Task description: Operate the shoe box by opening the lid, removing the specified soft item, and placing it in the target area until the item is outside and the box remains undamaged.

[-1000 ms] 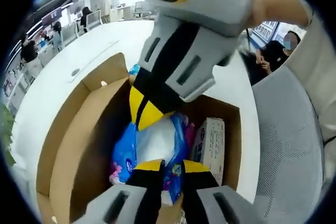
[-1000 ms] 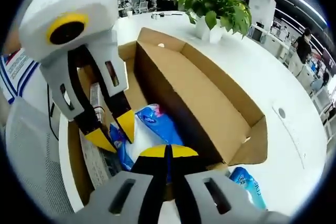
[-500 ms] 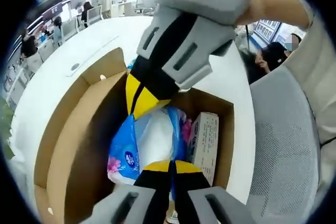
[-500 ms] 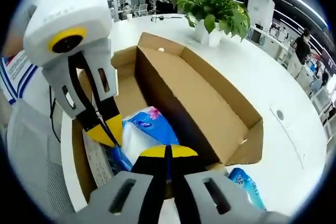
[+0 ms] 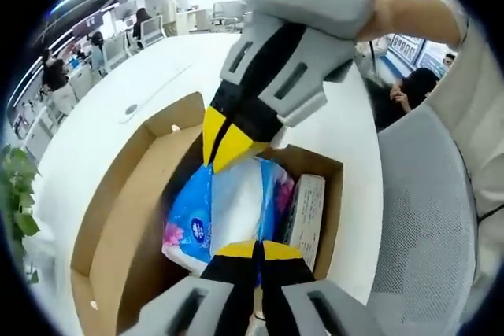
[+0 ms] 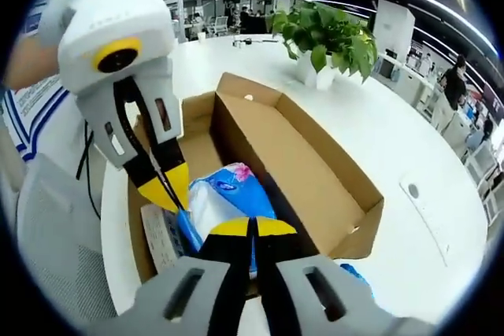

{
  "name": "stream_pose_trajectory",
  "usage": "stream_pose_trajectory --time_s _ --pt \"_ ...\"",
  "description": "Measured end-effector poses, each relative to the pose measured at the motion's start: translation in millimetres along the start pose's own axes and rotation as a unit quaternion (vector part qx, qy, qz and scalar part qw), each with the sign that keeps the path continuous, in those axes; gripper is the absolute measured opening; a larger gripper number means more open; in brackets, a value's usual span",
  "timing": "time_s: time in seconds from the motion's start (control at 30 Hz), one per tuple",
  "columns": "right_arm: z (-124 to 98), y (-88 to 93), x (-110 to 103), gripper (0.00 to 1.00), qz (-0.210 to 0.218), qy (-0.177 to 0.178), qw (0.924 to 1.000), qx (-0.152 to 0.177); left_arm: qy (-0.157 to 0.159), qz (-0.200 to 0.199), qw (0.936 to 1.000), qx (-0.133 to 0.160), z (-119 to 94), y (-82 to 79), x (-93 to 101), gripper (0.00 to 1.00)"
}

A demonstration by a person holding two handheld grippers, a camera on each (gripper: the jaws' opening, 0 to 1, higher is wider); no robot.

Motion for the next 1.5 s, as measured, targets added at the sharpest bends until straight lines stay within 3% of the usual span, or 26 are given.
stream_pose_trajectory --time_s 0.5,0.73,1.13,1.5 --pt "-37 -32.3 4 0.00 -0.012 -0.006 0.9990 0.043 -0.023 0.018 0.9995 0.014 -42 -30.8 18.2 0.00" --pt "-62 -38.4 7 0.00 -0.024 -0.013 0.9979 0.059 -0.021 0.017 0.9994 0.023 -51 -50.6 32.5 0.00" --pt "-106 -25.1 21 0.00 -0.041 -0.012 0.9971 0.062 -0.006 0.030 0.9990 0.033 -43 -90.7 53.4 0.00" --pt "-143 5.7 44 0.00 -0.041 0.004 0.9979 0.050 0.027 0.061 0.9971 0.038 -14 -134.2 71.0 0.00"
Point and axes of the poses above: the point that each gripper's makers call its tool centre point, and the gripper's own axes: z roughly forward along the fingers, x roughly to its right, y roughly out of its underside, the point moved 3 cm from there along -z, roughly backward along the fingers, and after that the axes turned 14 degrees about y, right-handed, at the moved point
